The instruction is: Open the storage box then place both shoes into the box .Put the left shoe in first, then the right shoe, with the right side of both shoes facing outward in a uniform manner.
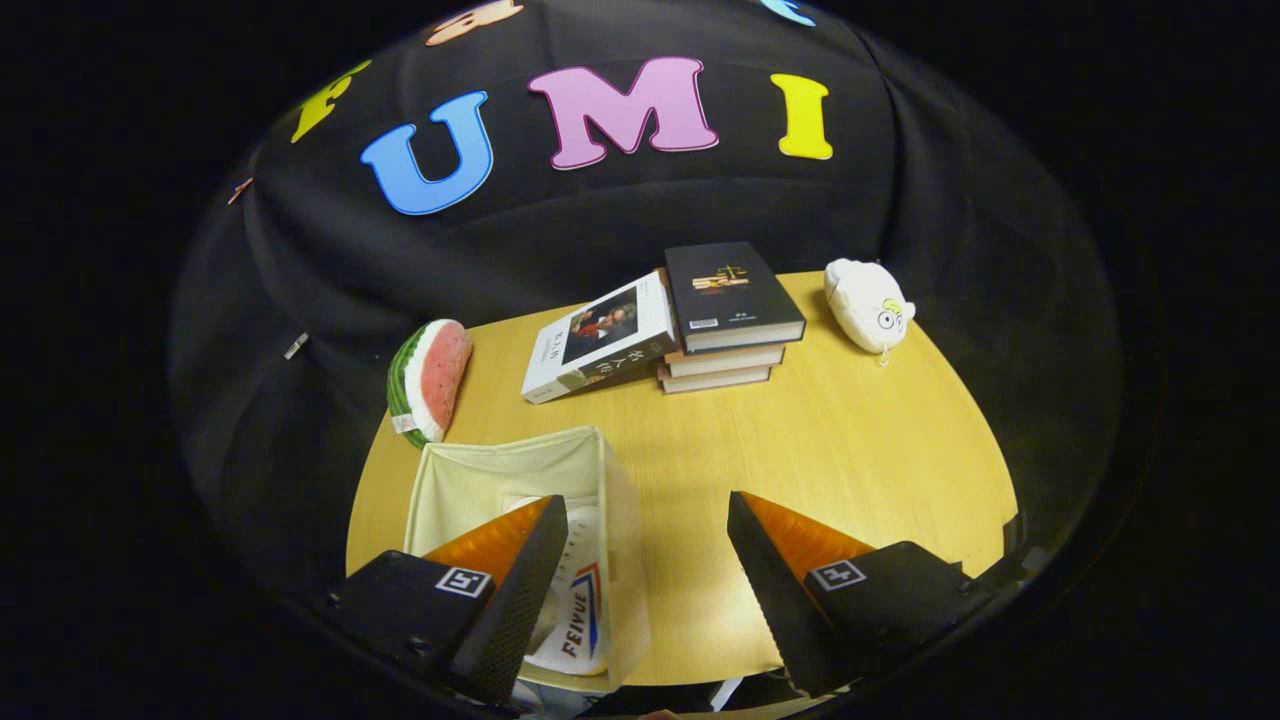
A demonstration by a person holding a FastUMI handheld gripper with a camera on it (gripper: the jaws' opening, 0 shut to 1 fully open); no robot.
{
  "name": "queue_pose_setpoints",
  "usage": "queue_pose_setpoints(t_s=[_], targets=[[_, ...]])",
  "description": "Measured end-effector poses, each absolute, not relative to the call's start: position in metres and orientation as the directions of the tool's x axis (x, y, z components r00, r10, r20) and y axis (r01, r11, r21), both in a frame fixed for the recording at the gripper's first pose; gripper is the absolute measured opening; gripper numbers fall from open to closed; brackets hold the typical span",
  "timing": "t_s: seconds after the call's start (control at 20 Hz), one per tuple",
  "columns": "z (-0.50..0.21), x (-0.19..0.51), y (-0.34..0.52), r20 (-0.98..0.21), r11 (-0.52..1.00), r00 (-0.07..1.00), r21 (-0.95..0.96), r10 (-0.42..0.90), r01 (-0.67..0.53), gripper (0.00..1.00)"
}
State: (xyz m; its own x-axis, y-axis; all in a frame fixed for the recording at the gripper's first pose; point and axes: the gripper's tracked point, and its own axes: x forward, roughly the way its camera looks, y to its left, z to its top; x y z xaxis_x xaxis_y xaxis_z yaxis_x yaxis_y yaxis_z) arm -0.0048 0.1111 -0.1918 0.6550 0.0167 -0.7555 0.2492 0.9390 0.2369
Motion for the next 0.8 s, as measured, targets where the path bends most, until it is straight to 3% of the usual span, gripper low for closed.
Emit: queue_pose_setpoints(t_s=[0.45, 0.8], targets=[[-0.173, -0.022, 0.007, -0.639, 0.976, 0.756, 0.035, -0.142, 0.213, 0.99], [-0.128, -0.025, -0.047, -0.478, 0.980, 0.861, -0.005, -0.176, 0.197, 0.99]])
